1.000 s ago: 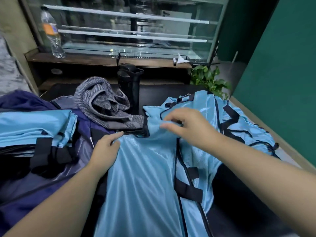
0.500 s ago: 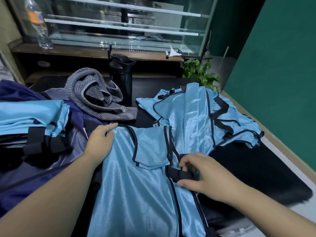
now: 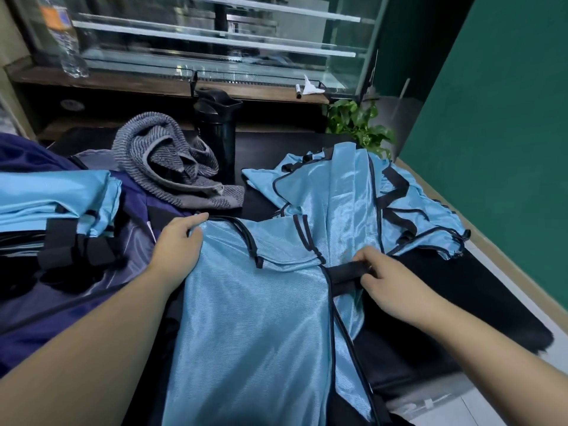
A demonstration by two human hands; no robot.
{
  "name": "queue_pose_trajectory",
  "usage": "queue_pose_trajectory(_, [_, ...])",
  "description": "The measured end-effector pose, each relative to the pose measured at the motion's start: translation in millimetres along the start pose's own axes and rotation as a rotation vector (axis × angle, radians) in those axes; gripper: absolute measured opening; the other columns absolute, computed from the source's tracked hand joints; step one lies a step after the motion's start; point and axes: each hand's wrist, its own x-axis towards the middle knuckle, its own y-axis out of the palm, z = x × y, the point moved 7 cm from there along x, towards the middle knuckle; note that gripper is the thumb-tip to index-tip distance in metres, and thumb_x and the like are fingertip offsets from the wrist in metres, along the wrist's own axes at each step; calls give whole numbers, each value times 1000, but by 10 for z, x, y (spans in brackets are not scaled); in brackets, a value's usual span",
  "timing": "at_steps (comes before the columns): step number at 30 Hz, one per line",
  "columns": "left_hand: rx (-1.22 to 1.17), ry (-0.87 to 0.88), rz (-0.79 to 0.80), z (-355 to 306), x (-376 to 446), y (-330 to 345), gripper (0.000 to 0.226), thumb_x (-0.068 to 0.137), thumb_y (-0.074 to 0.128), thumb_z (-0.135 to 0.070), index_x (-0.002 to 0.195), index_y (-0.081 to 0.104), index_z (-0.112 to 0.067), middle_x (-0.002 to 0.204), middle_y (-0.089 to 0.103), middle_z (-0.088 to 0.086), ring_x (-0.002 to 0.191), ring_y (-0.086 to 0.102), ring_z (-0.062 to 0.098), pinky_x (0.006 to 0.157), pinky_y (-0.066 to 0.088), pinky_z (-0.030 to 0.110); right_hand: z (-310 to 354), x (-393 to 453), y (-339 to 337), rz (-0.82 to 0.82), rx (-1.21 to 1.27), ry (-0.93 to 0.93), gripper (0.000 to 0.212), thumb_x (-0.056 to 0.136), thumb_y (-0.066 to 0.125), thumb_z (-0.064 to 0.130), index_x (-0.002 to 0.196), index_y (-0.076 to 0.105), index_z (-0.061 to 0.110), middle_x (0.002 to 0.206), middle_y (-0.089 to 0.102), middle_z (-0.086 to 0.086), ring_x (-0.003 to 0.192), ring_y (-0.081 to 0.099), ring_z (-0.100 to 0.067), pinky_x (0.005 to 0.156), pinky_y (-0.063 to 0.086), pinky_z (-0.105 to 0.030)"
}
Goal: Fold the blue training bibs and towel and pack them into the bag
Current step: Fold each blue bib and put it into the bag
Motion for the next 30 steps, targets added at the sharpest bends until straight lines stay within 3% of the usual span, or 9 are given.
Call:
queue_pose_trajectory(4, [16, 10, -5, -7, 5, 8, 36, 99, 44, -10, 133, 56, -11, 133, 50, 5, 103, 48, 11, 88, 34, 20, -195, 32, 149, 34, -63, 56, 27, 85, 45, -5, 78, 40, 21, 79, 46, 4, 72, 44, -10, 65, 35, -14])
queue_pose_trajectory(7, [23, 13, -15, -1, -7, 11, 36, 99, 44, -11, 134, 55, -12, 132, 50, 5, 96, 49, 12, 81, 35, 22, -216, 52, 142, -5, -122, 53, 27, 88, 48, -1, 78, 40, 22, 84, 45, 3, 78, 47, -18, 68, 37, -21])
queue_pose_trajectory(10, [43, 17, -14, -11, -6, 18, 36, 99, 44, -11, 134, 54, -11, 133, 49, 5, 97, 49, 14, 80, 34, 20, -210, -26, 110, -85, -154, 33, 23, 88, 61, 9, 94, 46, 24, 91, 45, 9, 81, 49, -10, 72, 39, -25])
queue_pose_trajectory(13, [87, 37, -19, -28, 0, 5, 37, 98, 46, -9, 133, 56, -10, 132, 51, 11, 115, 51, 23, 92, 31, 18, -63, -248, 80, -173, -142, -98, 36, 83, 69, 11, 100, 42, 27, 91, 39, 15, 74, 45, 1, 67, 36, -16])
queue_pose_trajectory(15, [118, 38, -9, -34, -1, 10, 37, 97, 46, -10, 133, 56, -11, 132, 51, 12, 120, 49, 25, 97, 30, 20, 118, -480, 89, -208, -137, -232, 30, 81, 64, 6, 92, 43, 24, 88, 39, 15, 78, 45, 2, 70, 36, -13])
queue_pose_trajectory(18, [132, 37, 27, -32, -9, 17, 38, 98, 44, -13, 135, 54, -12, 135, 50, 12, 121, 48, 26, 100, 32, 25, 305, -874, 279, -135, -58, -370, 12, 77, 48, 12, 82, 53, 21, 85, 47, 12, 82, 45, -2, 76, 37, -15])
queue_pose_trajectory(21, [136, 57, 65, -32, -17, 29, 39, 100, 43, -15, 138, 50, -11, 138, 48, 11, 122, 48, 26, 102, 33, 28, 296, -1138, 532, -27, -15, -390, 8, 81, 55, 24, 86, 58, 30, 88, 53, 15, 87, 46, -4, 79, 40, -19])
queue_pose_trajectory(25, [128, 46, 87, -10, -20, 38, 40, 101, 40, -17, 141, 46, -12, 144, 42, 8, 127, 44, 22, 94, 29, 20, 163, -1182, 640, 27, -28, -325, 25, 77, 61, 57, 92, 54, 38, 95, 48, 22, 92, 42, -2, 83, 36, -17])
queue_pose_trajectory(30, [134, 47, 66, -16, -19, 37, 40, 101, 41, -16, 141, 46, -11, 144, 41, 10, 118, 47, 19, 88, 28, 15, 212, -1215, 543, 100, 55, -318, 18, 80, 63, 49, 79, 52, 35, 87, 51, 16, 81, 43, -2, 73, 35, -12])
